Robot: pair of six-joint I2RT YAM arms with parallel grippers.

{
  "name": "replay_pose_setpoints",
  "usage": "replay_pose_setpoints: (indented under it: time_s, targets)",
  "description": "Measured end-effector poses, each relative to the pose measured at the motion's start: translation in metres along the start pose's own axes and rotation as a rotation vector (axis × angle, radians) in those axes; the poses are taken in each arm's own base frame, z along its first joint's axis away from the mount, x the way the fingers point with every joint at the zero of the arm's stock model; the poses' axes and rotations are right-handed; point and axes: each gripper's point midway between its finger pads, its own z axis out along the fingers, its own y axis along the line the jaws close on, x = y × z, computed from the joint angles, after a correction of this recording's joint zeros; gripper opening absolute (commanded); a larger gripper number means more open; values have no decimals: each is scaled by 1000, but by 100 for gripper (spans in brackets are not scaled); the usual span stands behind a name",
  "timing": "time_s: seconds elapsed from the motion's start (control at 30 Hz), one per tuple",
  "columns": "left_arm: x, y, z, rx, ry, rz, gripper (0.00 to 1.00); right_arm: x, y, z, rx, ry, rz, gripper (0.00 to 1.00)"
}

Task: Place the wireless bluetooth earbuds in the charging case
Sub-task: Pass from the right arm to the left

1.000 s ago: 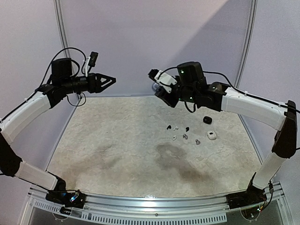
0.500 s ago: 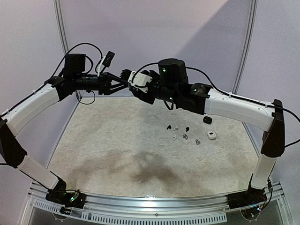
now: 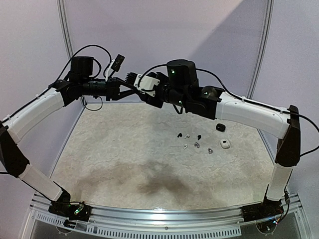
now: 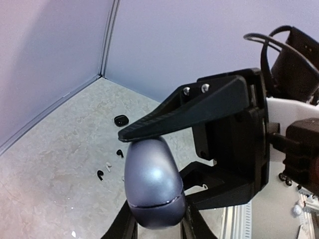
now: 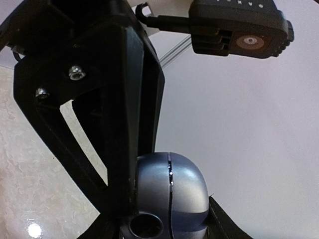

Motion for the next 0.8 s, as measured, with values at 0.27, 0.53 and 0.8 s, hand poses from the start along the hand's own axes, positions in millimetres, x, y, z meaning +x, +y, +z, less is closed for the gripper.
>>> replay_pose_setpoints:
  time_s: [0.27,0.53,0.8]
  targets:
    - [1,0,0,1,1,-10,0,1,0,0,-3,5,-11,43]
    - [5,-1,4,36,-22,30,0,2,5,0,-18,11,33,91]
    - [3,-2,4,55,-46,144,0,8,16,-12,-123,24,148,99]
